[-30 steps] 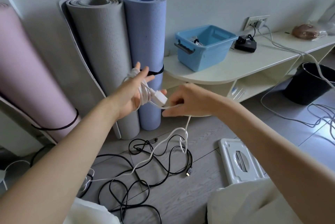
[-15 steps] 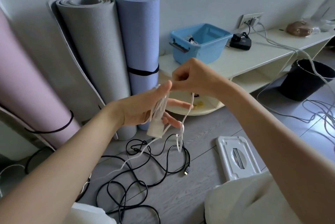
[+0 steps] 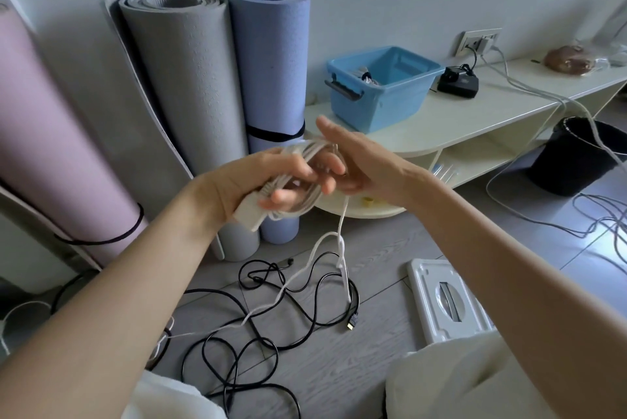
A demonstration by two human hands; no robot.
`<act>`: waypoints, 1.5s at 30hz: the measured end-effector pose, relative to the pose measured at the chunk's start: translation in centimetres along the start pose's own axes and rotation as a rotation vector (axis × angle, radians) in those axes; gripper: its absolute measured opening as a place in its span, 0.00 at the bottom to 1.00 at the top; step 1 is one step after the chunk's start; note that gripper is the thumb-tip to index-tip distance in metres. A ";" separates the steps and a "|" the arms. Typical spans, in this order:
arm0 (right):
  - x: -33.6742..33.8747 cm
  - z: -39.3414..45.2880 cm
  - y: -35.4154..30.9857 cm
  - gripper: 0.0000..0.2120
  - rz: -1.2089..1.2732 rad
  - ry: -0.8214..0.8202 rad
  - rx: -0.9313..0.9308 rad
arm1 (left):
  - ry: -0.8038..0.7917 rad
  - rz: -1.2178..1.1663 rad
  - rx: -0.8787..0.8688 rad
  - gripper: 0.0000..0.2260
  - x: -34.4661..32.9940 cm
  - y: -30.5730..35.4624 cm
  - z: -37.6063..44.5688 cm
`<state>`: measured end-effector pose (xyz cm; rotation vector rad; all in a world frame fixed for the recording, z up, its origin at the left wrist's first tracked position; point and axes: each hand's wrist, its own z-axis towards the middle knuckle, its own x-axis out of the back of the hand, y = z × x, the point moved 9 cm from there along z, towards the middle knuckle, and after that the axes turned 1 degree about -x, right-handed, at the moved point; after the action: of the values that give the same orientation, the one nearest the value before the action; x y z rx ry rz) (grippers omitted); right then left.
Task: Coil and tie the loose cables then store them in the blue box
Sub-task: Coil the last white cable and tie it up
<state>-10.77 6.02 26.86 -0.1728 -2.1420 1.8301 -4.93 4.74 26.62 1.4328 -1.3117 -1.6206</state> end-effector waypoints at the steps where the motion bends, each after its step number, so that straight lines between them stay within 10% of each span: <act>1: 0.4 0.1 0.0 0.26 0.029 0.058 -0.005 | 0.067 -0.017 -0.014 0.07 0.6 0.2 0.0; 13: 3.5 -0.1 -1.7 0.17 0.108 0.574 0.157 | 0.285 -0.004 -0.194 0.08 1.5 1.7 0.4; 21: 3.3 1.0 0.8 0.18 0.468 0.570 -0.003 | 0.279 -0.263 -0.201 0.18 0.8 1.1 2.1; 25: 1.7 1.8 2.2 0.18 0.441 0.305 -0.046 | 0.177 -0.504 -0.304 0.11 1.9 3.1 0.8; 32: -3.6 0.8 5.8 0.08 -1.204 -0.003 -0.084 | 0.643 -0.428 -0.595 0.16 7.2 5.2 -2.2; 38: -3.7 -0.5 1.9 0.09 -1.283 -0.054 0.004 | 0.747 0.248 -0.131 0.08 7.3 0.0 -0.5; 45: -3.5 -1.4 2.1 0.14 -1.108 -0.148 -0.034 | 0.817 0.386 -0.150 0.14 7.9 -0.3 -1.1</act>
<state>-7.21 6.67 24.44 0.9661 -1.7271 1.1326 -5.72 -2.59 23.50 1.4068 -0.8770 -0.7237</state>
